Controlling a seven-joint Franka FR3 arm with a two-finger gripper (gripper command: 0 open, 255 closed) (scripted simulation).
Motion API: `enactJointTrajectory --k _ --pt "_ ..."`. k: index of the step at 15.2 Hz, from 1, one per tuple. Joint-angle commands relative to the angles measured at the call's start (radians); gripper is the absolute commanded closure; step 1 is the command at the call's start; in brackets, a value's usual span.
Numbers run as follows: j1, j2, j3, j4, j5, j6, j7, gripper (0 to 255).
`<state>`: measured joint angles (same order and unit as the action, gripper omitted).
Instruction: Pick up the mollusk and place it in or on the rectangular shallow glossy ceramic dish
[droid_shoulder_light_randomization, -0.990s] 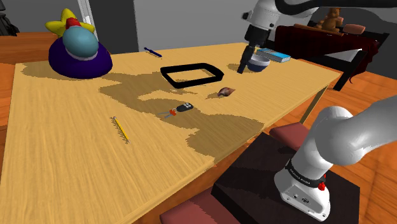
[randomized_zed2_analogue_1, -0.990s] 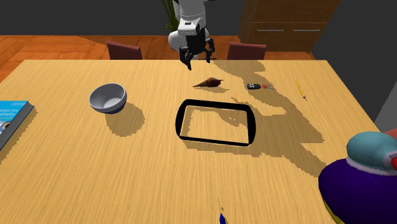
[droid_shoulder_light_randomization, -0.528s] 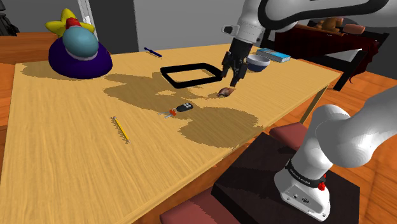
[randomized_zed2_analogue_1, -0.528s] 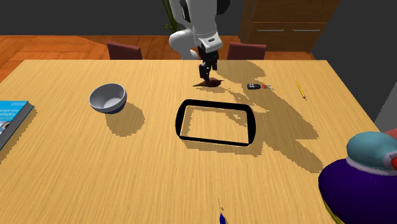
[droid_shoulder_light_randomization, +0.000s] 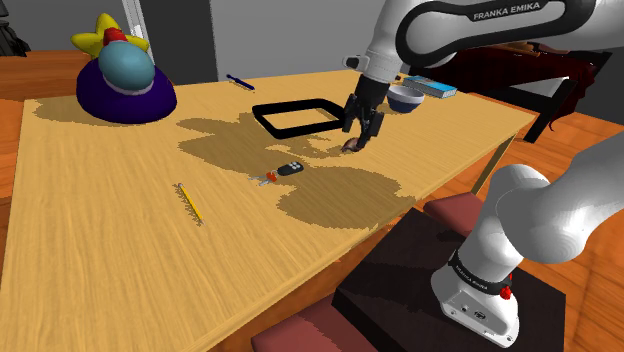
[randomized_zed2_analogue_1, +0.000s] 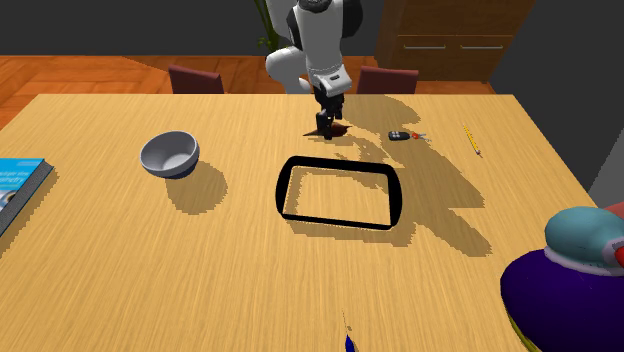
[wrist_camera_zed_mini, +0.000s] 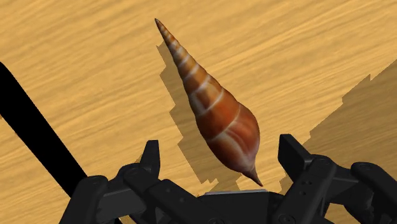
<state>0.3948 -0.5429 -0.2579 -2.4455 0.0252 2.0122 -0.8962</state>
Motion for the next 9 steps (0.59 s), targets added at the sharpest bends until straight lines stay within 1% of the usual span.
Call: enactJointTrajectory --k 1,5,6,9 --pt "0.0 0.0 0.0 -0.003 0.0 0.003 0.0 0" --pt "0.0 0.0 0.0 -0.003 0.0 0.003 0.0 0" --pt "0.0 0.0 0.0 -0.003 0.0 0.003 0.0 255" --pt "0.0 0.0 0.0 -0.003 0.0 0.003 0.0 255"
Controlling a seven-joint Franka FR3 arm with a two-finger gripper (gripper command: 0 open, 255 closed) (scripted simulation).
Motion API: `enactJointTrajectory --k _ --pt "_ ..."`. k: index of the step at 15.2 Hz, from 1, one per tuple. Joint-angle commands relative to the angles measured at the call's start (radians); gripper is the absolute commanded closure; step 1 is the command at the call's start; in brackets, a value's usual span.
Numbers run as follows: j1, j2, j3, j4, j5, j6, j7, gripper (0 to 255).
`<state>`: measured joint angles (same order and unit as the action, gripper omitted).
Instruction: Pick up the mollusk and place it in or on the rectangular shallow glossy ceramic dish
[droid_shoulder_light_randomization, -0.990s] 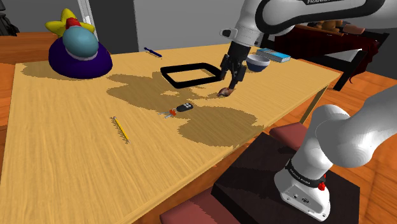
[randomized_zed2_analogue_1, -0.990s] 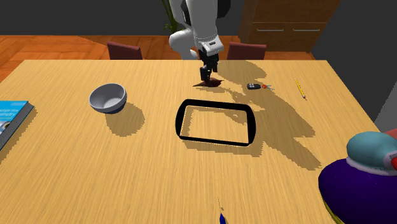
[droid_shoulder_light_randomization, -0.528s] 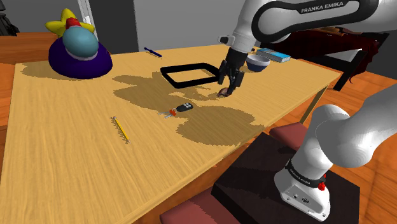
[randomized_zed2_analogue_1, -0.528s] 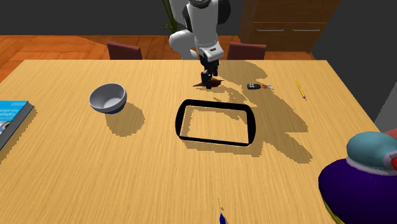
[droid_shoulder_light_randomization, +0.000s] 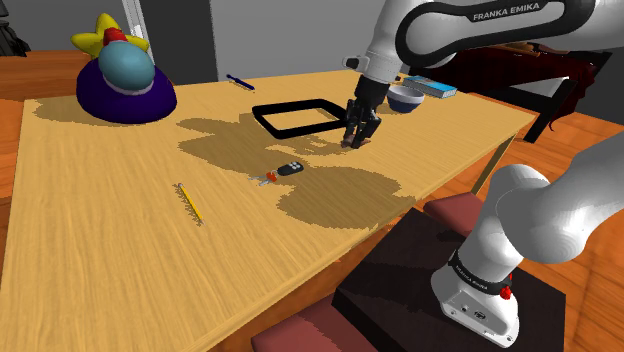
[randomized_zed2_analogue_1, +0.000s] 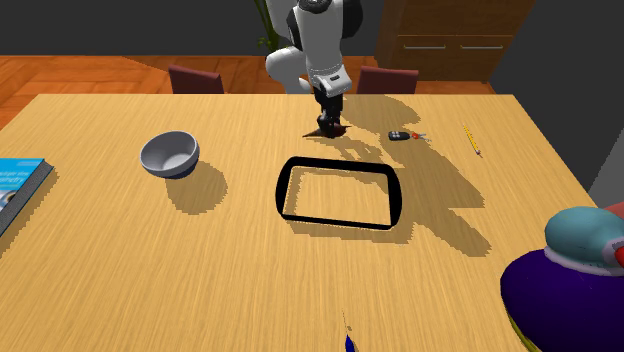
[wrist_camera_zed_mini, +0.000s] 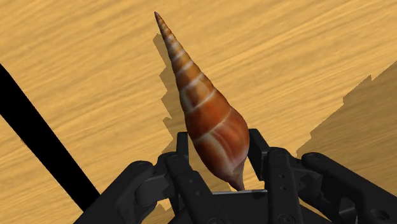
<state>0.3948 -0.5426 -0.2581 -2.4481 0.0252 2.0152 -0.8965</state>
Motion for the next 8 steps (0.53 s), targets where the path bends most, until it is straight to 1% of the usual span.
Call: enactJointTrajectory --k 1,6,8 --pt "0.0 0.0 0.0 0.0 0.0 0.0 0.0 255" --pt "0.0 0.0 0.0 0.0 0.0 0.0 0.0 255" --pt "0.0 -0.005 0.003 0.023 0.0 -0.028 0.004 255"
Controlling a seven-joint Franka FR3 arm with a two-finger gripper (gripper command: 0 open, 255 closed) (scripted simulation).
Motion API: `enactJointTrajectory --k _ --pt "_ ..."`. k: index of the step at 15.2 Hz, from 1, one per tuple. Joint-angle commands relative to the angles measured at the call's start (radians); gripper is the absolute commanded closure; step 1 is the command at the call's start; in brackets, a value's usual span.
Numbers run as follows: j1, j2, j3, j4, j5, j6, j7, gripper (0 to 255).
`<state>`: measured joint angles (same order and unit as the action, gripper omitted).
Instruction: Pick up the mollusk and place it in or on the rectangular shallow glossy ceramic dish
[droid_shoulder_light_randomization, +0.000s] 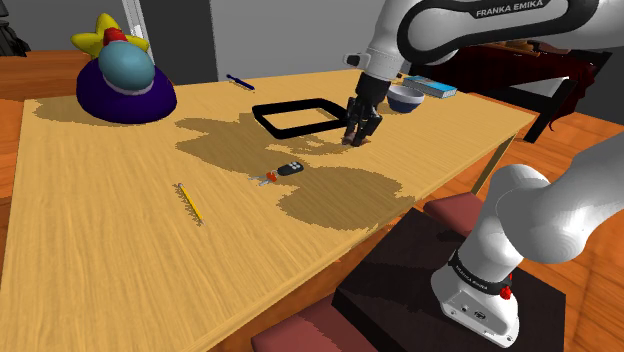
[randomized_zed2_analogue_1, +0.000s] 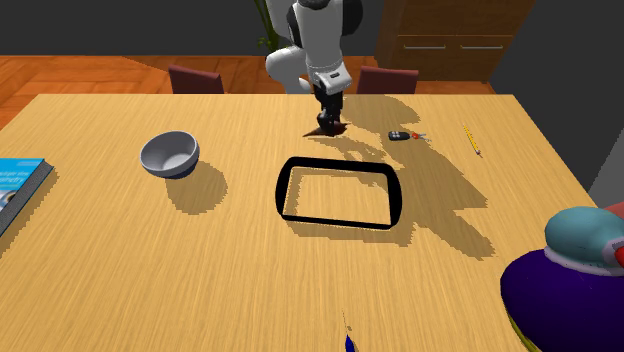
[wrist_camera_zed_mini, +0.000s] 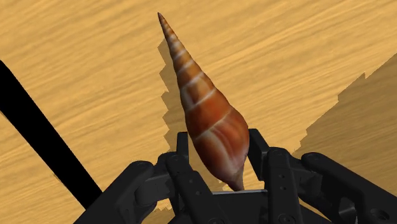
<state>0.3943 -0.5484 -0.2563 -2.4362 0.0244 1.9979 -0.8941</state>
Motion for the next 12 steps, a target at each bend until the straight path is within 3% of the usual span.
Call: enactJointTrajectory --k 1,12 --pt "0.001 -0.001 0.002 0.023 0.001 -0.024 0.003 255" --pt "0.005 -0.005 0.014 0.167 0.003 -0.171 0.021 255"
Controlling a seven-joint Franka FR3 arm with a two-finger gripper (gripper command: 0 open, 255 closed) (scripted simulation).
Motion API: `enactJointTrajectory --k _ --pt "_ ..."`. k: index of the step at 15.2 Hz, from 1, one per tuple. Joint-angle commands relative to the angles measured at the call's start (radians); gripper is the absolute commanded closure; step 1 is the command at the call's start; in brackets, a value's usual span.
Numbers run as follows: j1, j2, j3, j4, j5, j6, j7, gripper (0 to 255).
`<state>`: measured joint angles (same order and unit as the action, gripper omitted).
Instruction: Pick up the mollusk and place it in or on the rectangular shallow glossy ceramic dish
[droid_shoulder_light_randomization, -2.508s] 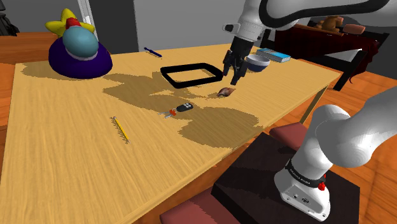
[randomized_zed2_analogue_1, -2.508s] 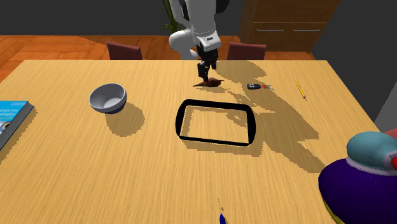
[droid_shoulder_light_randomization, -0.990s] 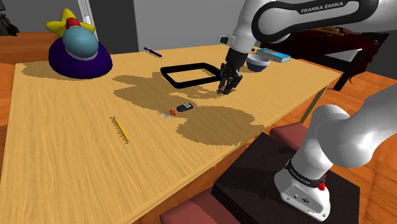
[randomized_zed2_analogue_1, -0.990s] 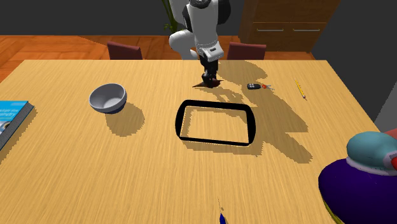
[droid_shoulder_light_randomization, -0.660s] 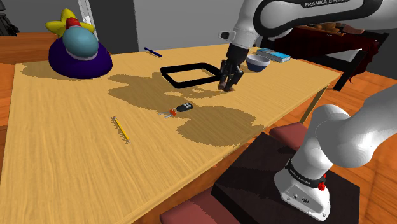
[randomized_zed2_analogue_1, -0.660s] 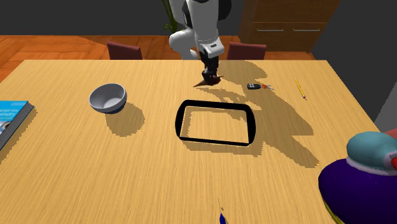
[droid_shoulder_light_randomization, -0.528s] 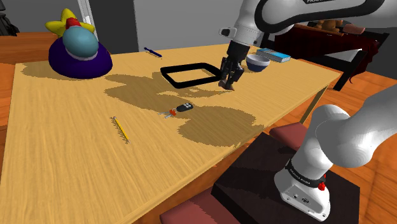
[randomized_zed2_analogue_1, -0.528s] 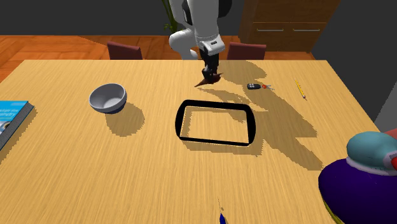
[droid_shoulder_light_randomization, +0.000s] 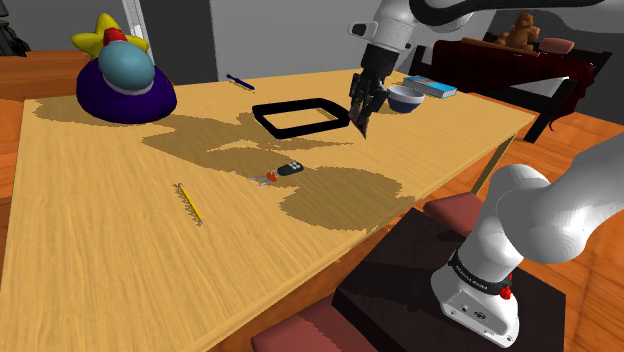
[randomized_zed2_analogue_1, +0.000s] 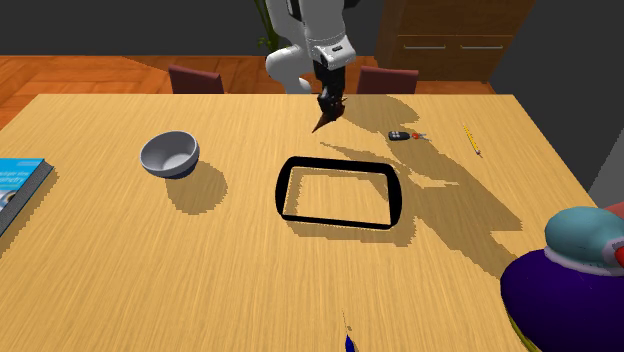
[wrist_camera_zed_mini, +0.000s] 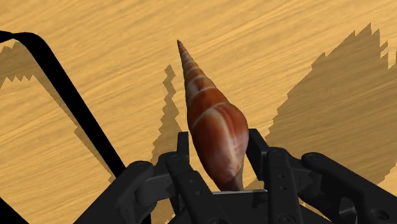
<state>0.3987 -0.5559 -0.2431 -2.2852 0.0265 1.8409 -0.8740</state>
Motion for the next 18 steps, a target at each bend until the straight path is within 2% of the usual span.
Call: enactJointTrajectory --k 1,9,18 --pt "0.001 0.003 0.001 0.03 0.001 -0.027 0.003 255" --pt "0.006 0.018 0.006 0.145 0.005 -0.127 0.012 255" --pt "0.024 0.389 -0.092 0.499 0.082 -0.13 -0.099 255"
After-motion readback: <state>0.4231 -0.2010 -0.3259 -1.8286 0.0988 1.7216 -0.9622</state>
